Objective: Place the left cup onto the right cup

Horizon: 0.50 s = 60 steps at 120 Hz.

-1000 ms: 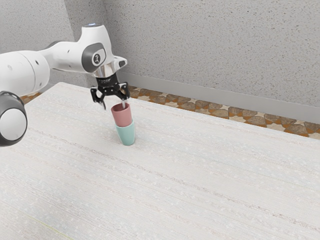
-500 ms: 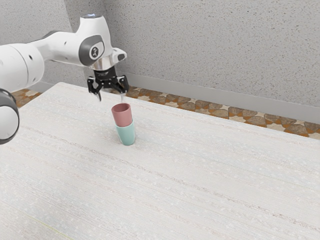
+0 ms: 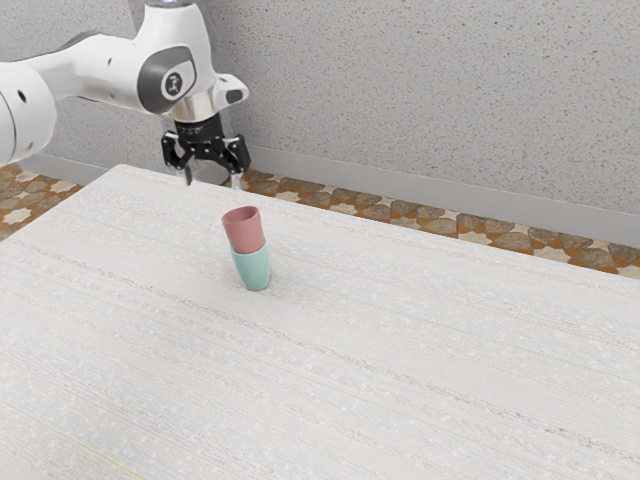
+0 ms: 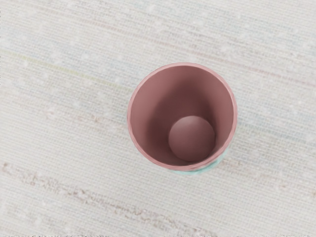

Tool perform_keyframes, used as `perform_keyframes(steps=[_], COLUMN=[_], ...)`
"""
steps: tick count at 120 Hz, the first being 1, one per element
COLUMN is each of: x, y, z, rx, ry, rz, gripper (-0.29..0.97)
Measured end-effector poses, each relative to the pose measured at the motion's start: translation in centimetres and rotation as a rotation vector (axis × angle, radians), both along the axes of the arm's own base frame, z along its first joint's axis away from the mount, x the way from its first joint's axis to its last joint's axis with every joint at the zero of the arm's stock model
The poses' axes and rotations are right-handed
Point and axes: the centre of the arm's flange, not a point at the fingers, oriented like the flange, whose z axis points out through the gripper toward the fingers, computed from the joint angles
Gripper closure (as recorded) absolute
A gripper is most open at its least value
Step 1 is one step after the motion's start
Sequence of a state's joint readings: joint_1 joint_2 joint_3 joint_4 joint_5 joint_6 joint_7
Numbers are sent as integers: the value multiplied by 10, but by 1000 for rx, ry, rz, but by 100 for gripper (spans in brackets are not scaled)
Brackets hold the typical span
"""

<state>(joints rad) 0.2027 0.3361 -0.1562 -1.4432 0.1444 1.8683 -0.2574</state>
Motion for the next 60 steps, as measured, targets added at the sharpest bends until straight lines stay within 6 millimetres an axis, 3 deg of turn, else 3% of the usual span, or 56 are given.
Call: perform_keyframes(steps=[22, 60], x=[-19, -50], y=[-18, -40], z=[22, 41], rx=[30, 124], ry=[-14, -7], rz=[-48, -157], gripper=[0, 0])
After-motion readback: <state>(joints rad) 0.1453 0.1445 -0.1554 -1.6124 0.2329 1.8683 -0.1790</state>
